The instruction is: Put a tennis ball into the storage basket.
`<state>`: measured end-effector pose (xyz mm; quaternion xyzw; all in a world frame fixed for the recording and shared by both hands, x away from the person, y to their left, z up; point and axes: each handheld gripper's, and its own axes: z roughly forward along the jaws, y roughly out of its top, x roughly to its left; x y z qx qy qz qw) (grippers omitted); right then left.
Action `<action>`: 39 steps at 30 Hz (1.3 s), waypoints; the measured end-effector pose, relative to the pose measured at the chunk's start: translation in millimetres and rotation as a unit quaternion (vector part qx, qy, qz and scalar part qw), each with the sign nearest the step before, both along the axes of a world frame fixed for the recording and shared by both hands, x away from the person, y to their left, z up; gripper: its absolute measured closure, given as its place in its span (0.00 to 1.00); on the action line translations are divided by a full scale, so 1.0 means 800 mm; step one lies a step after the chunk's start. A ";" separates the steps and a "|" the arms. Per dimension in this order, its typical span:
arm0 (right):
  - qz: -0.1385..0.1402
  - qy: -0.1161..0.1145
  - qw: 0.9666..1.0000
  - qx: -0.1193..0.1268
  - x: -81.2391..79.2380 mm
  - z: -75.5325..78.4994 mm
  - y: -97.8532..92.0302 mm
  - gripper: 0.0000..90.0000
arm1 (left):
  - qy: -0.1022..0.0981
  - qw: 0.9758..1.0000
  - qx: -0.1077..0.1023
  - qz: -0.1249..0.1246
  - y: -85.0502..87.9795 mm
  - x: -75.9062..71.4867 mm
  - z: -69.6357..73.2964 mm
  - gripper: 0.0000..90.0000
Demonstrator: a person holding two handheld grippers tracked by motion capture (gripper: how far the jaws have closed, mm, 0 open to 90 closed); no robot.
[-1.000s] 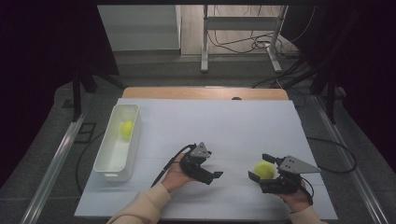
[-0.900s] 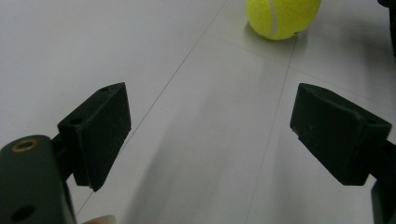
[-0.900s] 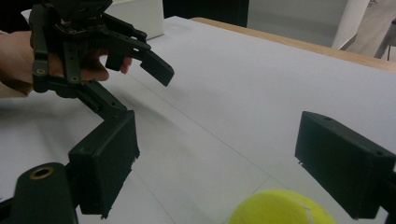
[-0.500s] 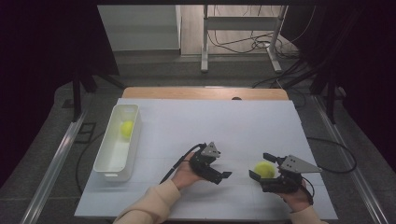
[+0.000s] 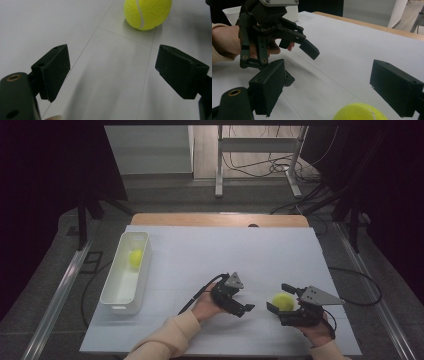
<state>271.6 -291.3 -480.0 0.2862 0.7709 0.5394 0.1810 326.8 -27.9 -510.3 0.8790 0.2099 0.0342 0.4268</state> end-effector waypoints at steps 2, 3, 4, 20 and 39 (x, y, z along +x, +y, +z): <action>-0.001 0.000 1.000 0.000 0.000 0.000 0.000 0.16 | 0.000 1.000 0.000 -0.001 -0.003 0.001 0.000 0.15; -0.001 0.000 1.000 0.000 0.000 0.000 0.000 0.16 | 0.000 1.000 -0.002 -0.002 -0.005 0.002 -0.001 0.15; -0.001 0.000 1.000 0.000 0.000 0.000 0.000 0.16 | 0.001 1.000 -0.001 -0.003 -0.007 0.003 -0.001 0.15; 0.000 0.001 1.000 -0.002 0.001 -0.001 0.000 0.16 | 0.000 1.000 0.015 -0.016 -0.026 0.010 -0.007 0.15; -0.009 0.002 1.000 -0.006 0.002 -0.001 -0.002 0.16 | 0.002 0.999 0.015 -0.032 -0.051 0.016 -0.011 0.15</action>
